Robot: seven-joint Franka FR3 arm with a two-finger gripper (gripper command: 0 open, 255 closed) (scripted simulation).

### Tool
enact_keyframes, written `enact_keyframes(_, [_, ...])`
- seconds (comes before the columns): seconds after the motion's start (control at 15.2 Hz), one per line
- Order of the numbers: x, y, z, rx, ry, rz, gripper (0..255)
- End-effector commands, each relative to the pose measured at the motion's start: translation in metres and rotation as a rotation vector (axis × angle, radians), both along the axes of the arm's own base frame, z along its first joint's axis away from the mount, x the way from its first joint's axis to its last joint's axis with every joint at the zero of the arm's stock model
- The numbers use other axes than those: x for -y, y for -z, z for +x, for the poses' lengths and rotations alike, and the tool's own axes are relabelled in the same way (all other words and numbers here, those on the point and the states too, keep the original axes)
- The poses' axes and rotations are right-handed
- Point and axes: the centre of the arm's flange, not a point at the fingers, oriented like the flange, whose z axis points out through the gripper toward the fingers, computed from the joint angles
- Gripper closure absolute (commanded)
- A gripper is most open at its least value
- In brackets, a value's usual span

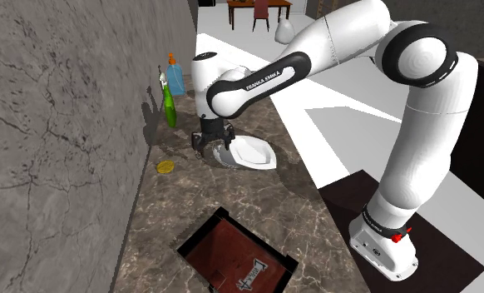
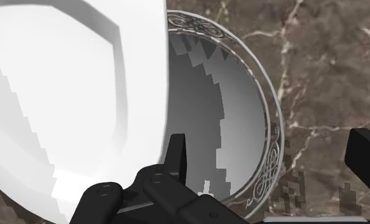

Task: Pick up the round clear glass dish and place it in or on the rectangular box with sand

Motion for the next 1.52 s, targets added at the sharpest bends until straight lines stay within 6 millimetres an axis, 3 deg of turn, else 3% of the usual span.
enact_keyframes(0.0, [0.0,0.0,0.0,0.0,0.0,0.0,255])
enact_keyframes(0.59, [0.0,0.0,0.0,0.0,0.0,0.0,255])
enact_keyframes(1.45, [0.0,-0.069,0.0,0.0,0.0,0.0,255])
